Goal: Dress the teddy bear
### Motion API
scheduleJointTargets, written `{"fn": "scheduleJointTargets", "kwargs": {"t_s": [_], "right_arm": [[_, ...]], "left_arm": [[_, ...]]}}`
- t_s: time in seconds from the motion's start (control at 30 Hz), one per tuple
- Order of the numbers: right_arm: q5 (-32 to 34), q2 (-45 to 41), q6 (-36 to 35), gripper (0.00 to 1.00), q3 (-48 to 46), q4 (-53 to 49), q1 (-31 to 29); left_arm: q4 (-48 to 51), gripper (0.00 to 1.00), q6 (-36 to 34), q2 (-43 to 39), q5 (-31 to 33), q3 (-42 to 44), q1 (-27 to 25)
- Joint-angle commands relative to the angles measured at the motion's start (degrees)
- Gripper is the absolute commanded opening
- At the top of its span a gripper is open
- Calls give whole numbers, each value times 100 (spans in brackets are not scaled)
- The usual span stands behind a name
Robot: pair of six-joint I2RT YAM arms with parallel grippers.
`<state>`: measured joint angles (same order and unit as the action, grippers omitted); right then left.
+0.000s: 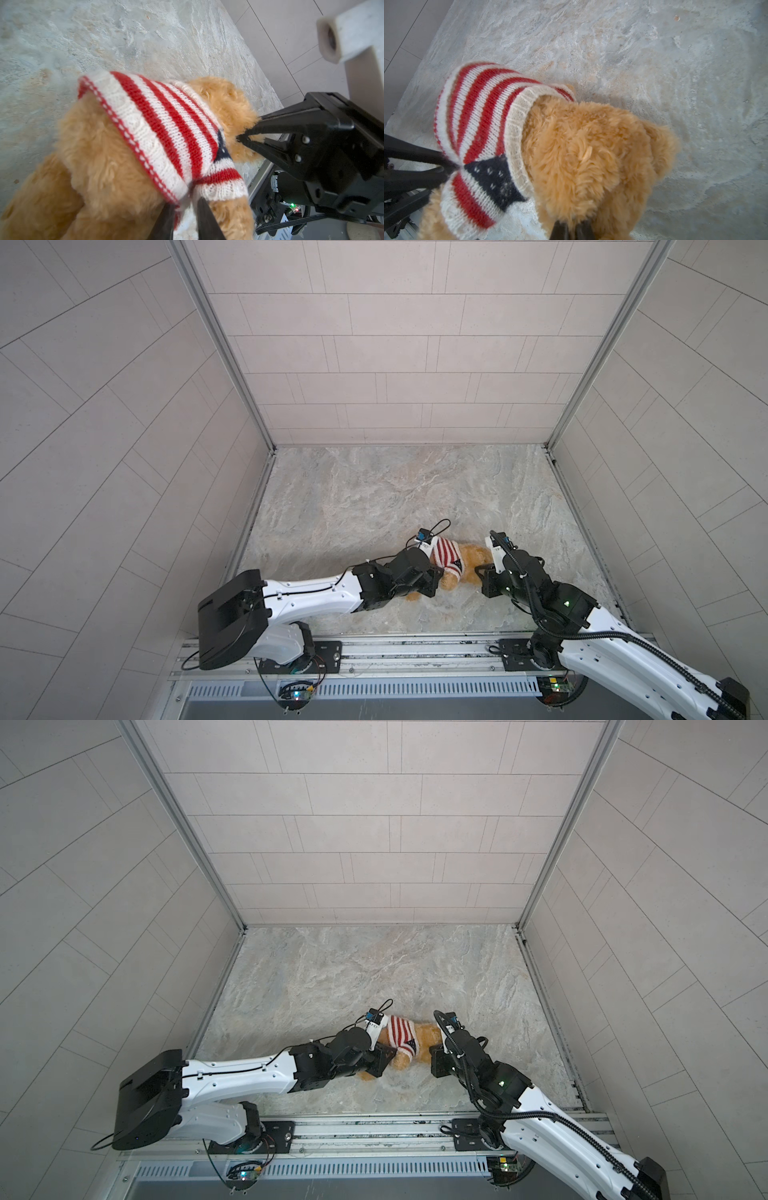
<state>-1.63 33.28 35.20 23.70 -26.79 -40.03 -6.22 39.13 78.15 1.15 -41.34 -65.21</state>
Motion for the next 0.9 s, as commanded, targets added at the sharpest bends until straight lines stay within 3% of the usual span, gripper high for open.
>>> {"fn": "scheduleJointTargets", "kwargs": {"t_s": [0.0, 0.33, 0.67, 0.87], "right_arm": [[135, -78, 109, 0, 95, 95, -31], [137, -65, 118, 0, 108, 116, -40], [315, -177, 27, 0, 175, -108, -40], [429, -238, -23, 0, 187, -214, -31]], "left_arm": [[17, 24, 57, -76, 257, 47, 50], [86, 27, -131, 241, 243, -348, 52], [95, 3, -30, 10, 356, -39, 128], [-65, 0, 128, -553, 264, 734, 476]]}}
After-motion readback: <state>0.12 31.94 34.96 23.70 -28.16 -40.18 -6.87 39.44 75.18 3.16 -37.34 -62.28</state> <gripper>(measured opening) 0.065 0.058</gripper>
